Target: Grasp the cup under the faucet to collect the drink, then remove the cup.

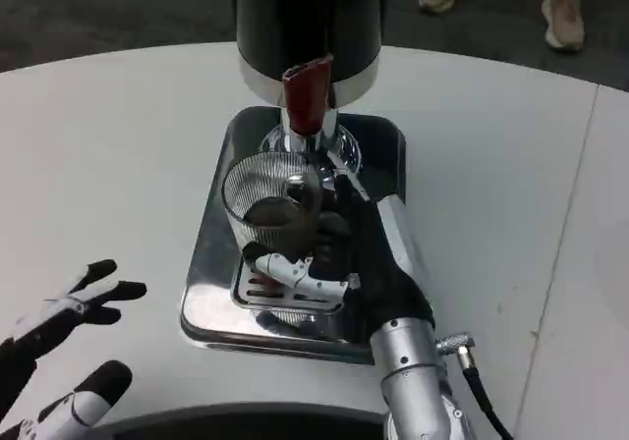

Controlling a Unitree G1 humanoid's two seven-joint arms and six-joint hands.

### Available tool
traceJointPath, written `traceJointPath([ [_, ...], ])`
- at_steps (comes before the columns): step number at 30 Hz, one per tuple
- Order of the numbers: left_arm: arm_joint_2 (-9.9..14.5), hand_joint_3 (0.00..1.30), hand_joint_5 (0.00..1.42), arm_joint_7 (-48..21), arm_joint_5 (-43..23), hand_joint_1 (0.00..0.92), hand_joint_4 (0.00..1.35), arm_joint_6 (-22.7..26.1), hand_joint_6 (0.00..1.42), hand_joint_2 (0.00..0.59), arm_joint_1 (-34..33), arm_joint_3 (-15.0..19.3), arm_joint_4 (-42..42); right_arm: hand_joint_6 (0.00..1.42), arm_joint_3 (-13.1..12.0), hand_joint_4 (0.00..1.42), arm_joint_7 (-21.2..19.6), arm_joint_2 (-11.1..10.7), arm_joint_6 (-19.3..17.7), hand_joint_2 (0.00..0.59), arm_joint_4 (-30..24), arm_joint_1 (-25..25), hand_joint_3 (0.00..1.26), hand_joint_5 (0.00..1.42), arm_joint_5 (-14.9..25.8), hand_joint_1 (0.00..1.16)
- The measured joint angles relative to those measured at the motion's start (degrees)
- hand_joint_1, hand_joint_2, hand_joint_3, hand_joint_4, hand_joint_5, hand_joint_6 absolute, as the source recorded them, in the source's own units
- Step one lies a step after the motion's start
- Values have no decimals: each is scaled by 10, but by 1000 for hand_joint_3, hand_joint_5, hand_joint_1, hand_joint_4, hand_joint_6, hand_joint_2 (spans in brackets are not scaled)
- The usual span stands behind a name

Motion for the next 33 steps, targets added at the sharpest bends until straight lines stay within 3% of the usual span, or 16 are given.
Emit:
traceJointPath([
  [8,0,276,264,2,-7,0,60,4,119,223,3,3,-4,625,-6,669,-35,-3,-19,167,41,-29,572,610,20,1004],
  [11,0,277,264,3,-8,0,64,6,119,223,3,3,-4,697,-9,723,-49,-3,-24,154,44,-31,622,673,24,1027],
  [15,0,277,265,3,-8,0,67,8,119,223,1,1,-5,895,-11,806,-66,-3,-30,133,43,-31,699,797,28,1064],
  [24,0,281,268,3,-11,0,68,11,119,224,-2,-2,-7,1129,-7,908,-77,-3,-31,98,36,-30,791,915,33,1102],
  [33,0,281,268,3,-11,0,68,11,119,224,-2,-6,-10,1210,10,948,-77,-1,-20,81,-11,2,818,978,23,1118],
])
